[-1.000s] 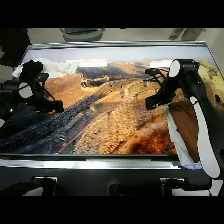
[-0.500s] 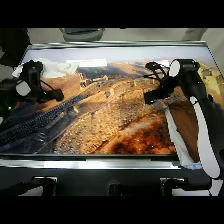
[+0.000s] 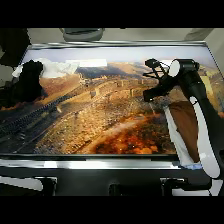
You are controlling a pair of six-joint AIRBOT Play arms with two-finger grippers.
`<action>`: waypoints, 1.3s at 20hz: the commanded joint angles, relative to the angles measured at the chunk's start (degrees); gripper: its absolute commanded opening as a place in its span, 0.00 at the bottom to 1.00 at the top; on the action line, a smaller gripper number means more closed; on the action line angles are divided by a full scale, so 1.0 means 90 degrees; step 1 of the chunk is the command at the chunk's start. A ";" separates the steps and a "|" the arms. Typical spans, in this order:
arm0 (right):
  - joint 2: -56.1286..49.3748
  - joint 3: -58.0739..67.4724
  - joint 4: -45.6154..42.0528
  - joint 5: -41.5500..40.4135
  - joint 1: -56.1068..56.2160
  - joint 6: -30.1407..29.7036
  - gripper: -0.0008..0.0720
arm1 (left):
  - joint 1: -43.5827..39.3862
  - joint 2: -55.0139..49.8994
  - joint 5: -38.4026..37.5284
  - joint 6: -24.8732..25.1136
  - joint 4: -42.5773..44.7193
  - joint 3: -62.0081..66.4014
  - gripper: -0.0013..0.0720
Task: Fold the shirts.
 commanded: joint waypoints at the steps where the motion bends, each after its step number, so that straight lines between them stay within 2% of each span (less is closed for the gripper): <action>1: -0.0005 0.0005 0.0107 -0.0070 -0.0002 -0.0194 0.92 | 0.0559 -0.0644 0.0797 0.0525 -0.1183 0.0032 1.00; 3: -0.0005 0.0005 0.0124 -0.0056 -0.0002 -0.0216 0.92 | 0.0491 -0.0925 0.1367 0.0777 -0.1831 0.0034 1.00; 6: -0.0005 0.0005 0.0126 -0.0041 -0.0002 -0.0204 0.92 | 0.0342 -0.1377 0.1625 0.0925 -0.2147 0.0036 1.00; 10: -0.0005 0.0005 0.0131 0.0017 -0.0002 -0.0202 0.92 | 0.0058 -0.1690 0.2008 0.2565 -0.3395 0.0036 1.00; 11: -0.0005 0.0005 0.0134 0.0039 -0.0005 -0.0202 0.92 | -0.0027 -0.1724 0.2042 0.2730 -0.3546 0.0036 0.96; 12: -0.0005 0.0005 0.0129 0.0061 -0.0002 -0.0202 0.92 | -0.0095 -0.1741 0.2055 0.2730 -0.3568 0.0034 0.62; 13: -0.0005 0.0005 0.0119 0.0061 -0.0005 -0.0206 0.92 | -0.0131 -0.1741 0.1994 0.2686 -0.3580 0.0036 0.08; 15: -0.0002 0.0007 -0.0029 0.0039 -0.0005 -0.0364 0.93 | -0.0129 -0.1566 0.1693 0.2725 -0.3716 0.0036 0.06; 19: 0.0364 0.0012 -0.0891 0.0240 -0.0005 -0.0542 0.93 | -0.0270 0.0012 0.1086 0.4010 -0.3711 0.0036 0.05; 21: 0.0840 0.0012 -0.1251 0.0308 -0.0005 -0.0542 0.93 | -0.0464 0.1224 0.0692 0.4359 -0.3704 0.0034 0.05; 25: 0.1999 0.0012 -0.1511 0.0323 -0.0005 -0.0542 0.92 | -0.1328 0.3466 -0.0058 0.4364 -0.2713 0.0029 0.05; 26: 0.2293 0.0012 -0.1508 0.0328 -0.0005 -0.0542 0.92 | -0.1698 0.3881 -0.0187 0.4097 -0.2310 0.0029 0.05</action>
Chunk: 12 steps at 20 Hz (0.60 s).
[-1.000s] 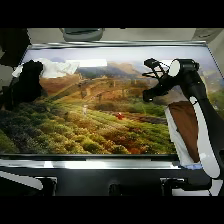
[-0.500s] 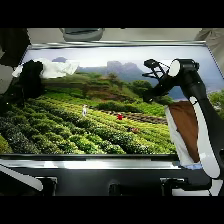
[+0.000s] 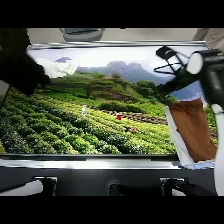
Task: Fold the shirts.
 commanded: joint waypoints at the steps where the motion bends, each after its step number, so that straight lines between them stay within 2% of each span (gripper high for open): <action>1: 0.0996 0.0005 -0.0238 0.0056 0.0007 -0.0012 0.92 | -0.1083 0.1661 -0.0646 -0.0321 0.1236 -0.0005 0.05; 3: 0.1486 0.0002 -0.0238 0.0148 0.0007 -0.0010 0.92 | -0.2025 0.1974 -0.0831 -0.0614 0.1904 -0.0005 0.05; 6: 0.2072 0.0005 -0.0238 0.0466 0.0007 -0.0010 0.92 | -0.3577 0.1792 -0.1081 -0.1115 0.2450 -0.0211 0.05; 9: 0.2404 0.0002 -0.0238 0.0889 0.0007 -0.0010 0.92 | -0.5112 0.1154 -0.1056 -0.1134 0.2514 -0.0964 0.05; 12: 0.2407 -0.0002 -0.0238 0.1377 0.0007 -0.0007 0.92 | -0.6266 0.0109 -0.0685 -0.1154 0.2603 -0.1705 0.05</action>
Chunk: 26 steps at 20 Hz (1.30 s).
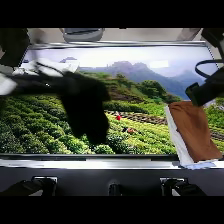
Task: Fold the shirts.
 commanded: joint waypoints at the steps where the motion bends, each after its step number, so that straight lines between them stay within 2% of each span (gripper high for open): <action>1: 0.0090 -0.0005 0.0000 0.0614 0.0007 0.0029 0.92 | -0.1382 -0.1146 0.0262 -0.0291 0.0277 -0.0639 0.05; 2: 0.0007 -0.0007 0.0000 0.0687 0.0007 0.0027 0.92 | -0.1503 -0.1513 0.0260 -0.0510 0.0248 -0.0583 0.14; 3: -0.0092 -0.0007 0.0002 0.0724 0.0007 0.0027 0.92 | -0.1525 -0.1831 0.0114 -0.0685 0.0236 -0.0406 0.63; 4: -0.0221 -0.0007 0.0015 0.0787 0.0007 0.0027 0.92 | -0.1430 -0.2023 -0.0214 -0.0767 0.0243 -0.0124 1.00; 6: -0.0546 -0.0007 0.0185 0.0835 0.0007 0.0019 0.92 | -0.0930 -0.2055 -0.0884 -0.0712 0.0646 0.0595 1.00; 9: -0.1149 -0.0194 0.0974 0.0833 0.0007 -0.0306 0.96 | 0.0243 -0.1778 -0.1848 -0.0714 0.1824 0.1362 1.00; 12: -0.1834 -0.0860 0.1800 0.0561 0.0007 -0.0719 0.98 | 0.1224 -0.1574 -0.2533 -0.0712 0.1902 0.0772 0.99; 15: -0.2540 -0.1433 0.2113 -0.0080 0.0007 -0.0862 0.98 | 0.1309 -0.1365 -0.2106 -0.0437 0.1433 -0.0903 0.99; 18: -0.3300 -0.1581 0.2671 -0.0714 0.0007 -0.1003 0.98 | 0.0894 -0.1370 -0.0964 0.0092 0.0124 -0.2346 0.99; 21: -0.4022 -0.1581 0.3504 -0.0947 0.0010 -0.1127 0.98 | 0.0447 -0.1433 -0.0141 0.0153 -0.0211 -0.3011 0.97; 22: -0.4235 -0.1581 0.3633 -0.0947 0.0010 -0.1127 0.98 | 0.0338 -0.1489 -0.0063 0.0151 -0.0214 -0.3062 0.93; 23: -0.4439 -0.1581 0.3701 -0.0942 0.0010 -0.1124 0.97 | 0.0255 -0.1554 -0.0010 0.0151 -0.0223 -0.3062 0.85; 24: -0.4639 -0.1581 0.3774 -0.0935 0.0010 -0.1124 0.97 | 0.0187 -0.1605 0.0085 0.0109 -0.0226 -0.3062 0.71; 26: -0.4957 -0.1581 0.4063 -0.0940 0.0010 -0.1124 0.97 | 0.0112 -0.1690 0.0272 -0.0029 -0.0248 -0.3062 0.29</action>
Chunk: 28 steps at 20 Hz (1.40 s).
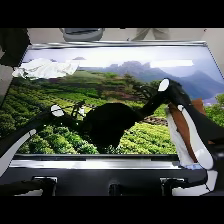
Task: Fold the shirts.
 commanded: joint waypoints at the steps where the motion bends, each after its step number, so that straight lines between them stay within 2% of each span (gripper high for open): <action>1: -0.0646 -0.0015 0.0746 -0.0075 -0.0002 -0.0044 0.96 | -0.0182 -0.0124 0.0464 -0.0090 -0.0177 -0.0168 0.07; 2: -0.0760 -0.0015 0.0962 -0.0090 -0.0002 -0.0044 0.88 | -0.0165 -0.0114 0.0471 -0.0083 -0.0172 -0.0168 0.06; 3: -0.0835 -0.0012 0.1168 -0.0124 -0.0002 -0.0070 0.69 | -0.0126 -0.0087 0.0486 -0.0070 -0.0172 -0.0165 0.06; 4: -0.0862 -0.0012 0.1328 -0.0131 -0.0002 -0.0121 0.31 | -0.0078 -0.0051 0.0486 -0.0070 -0.0117 -0.0131 0.05; 5: -0.0843 0.0000 0.1404 -0.0151 -0.0005 -0.0121 0.07 | -0.0029 0.0019 0.0481 -0.0075 0.0053 -0.0049 0.05; 7: -0.0612 0.0155 0.1311 -0.0041 -0.0024 -0.0488 0.07 | 0.0124 0.0333 0.0289 -0.0170 0.0678 0.0367 0.05; 11: 0.0823 0.1479 -0.0379 -0.0510 -0.0022 -0.0617 0.07 | 0.0500 0.1525 -0.0155 -0.0646 0.2368 0.2395 0.05; 15: 0.2851 0.3155 -0.1800 -0.1523 -0.0022 -0.0610 0.07 | 0.1003 0.2487 -0.0172 -0.0775 0.2659 0.5489 0.05; 18: 0.4250 0.3415 -0.2016 -0.1931 -0.0022 -0.0561 0.07 | 0.1350 0.2948 -0.0168 -0.1156 0.2647 0.7157 0.05; 21: 0.5119 0.3415 -0.2021 -0.1991 -0.0022 -0.0141 0.07 | 0.1350 0.3451 0.0032 -0.1404 0.2596 0.7444 0.05; 24: 0.5438 0.3419 -0.2123 -0.2042 -0.0022 0.0104 0.07 | 0.1348 0.3674 -0.0027 -0.1438 0.2596 0.7385 0.05; 28: 0.5149 0.3417 -0.2142 -0.1052 -0.0022 0.0131 0.07 | 0.1350 0.3594 -0.0279 -0.1423 0.2902 0.6856 0.05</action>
